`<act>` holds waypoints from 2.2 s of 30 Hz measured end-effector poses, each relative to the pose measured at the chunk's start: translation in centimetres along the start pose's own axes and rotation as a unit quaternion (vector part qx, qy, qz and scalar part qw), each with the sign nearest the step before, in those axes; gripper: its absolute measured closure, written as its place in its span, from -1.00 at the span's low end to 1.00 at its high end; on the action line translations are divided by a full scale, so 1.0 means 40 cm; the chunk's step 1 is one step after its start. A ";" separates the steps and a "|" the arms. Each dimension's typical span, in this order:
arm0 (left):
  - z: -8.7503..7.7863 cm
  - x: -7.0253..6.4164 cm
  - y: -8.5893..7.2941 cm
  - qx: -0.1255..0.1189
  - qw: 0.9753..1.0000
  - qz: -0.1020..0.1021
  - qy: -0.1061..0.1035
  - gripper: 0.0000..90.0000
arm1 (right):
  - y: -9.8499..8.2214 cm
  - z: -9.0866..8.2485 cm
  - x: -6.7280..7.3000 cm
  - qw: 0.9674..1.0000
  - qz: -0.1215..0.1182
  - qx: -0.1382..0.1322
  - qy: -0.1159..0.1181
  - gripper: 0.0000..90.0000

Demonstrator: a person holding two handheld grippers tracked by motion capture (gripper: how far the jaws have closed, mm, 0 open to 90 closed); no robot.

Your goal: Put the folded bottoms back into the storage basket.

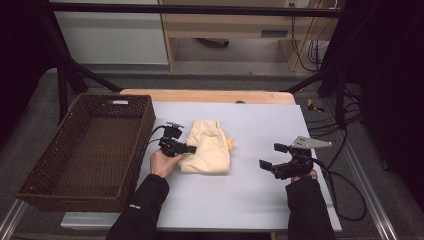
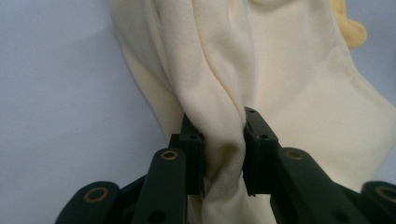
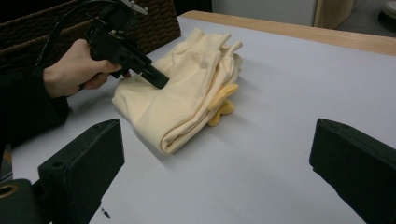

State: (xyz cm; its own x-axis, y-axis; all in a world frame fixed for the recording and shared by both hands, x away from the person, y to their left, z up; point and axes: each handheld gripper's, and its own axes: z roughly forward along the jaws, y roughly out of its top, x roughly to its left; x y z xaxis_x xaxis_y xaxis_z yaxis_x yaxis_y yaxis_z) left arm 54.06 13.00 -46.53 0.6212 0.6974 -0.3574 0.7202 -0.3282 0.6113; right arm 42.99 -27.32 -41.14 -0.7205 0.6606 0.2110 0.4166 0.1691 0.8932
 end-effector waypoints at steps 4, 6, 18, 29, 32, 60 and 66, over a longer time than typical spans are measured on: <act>-0.003 -0.002 0.001 -0.003 1.000 0.002 -0.001 0.63 | 0.000 -0.001 0.000 1.000 0.000 0.000 0.000 -0.93; -0.008 -0.004 0.003 -0.005 1.000 0.002 -0.002 0.64 | 0.000 -0.001 -0.001 1.000 0.001 0.000 0.000 -0.93; -0.030 -0.018 0.012 -0.016 1.000 0.002 -0.012 0.67 | 0.000 -0.002 -0.001 1.000 0.001 -0.001 0.000 -0.93; -0.050 -0.041 0.021 -0.022 1.000 0.009 -0.015 0.67 | 0.000 -0.003 -0.001 1.000 0.000 -0.002 0.000 -0.93; -0.060 -0.050 0.025 -0.026 0.999 0.013 -0.018 0.67 | 0.000 -0.003 -0.001 1.000 0.000 -0.002 0.000 -0.93; -0.114 -0.150 0.081 -0.032 0.997 0.073 -0.021 0.68 | 0.001 -0.006 -0.001 1.000 0.000 -0.005 0.000 -0.93; -0.123 -0.170 0.092 -0.026 0.996 0.083 -0.018 0.68 | 0.002 -0.007 -0.001 1.000 0.001 -0.006 0.000 -0.93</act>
State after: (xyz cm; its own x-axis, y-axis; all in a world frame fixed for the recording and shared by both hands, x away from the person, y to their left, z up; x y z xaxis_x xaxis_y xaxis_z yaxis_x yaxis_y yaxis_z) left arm 50.98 10.17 -38.37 0.7417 0.6123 -0.2740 0.5909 -0.4030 0.6989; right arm 42.87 -27.54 -40.97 -0.7199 0.6605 0.2130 0.4117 0.1594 0.8973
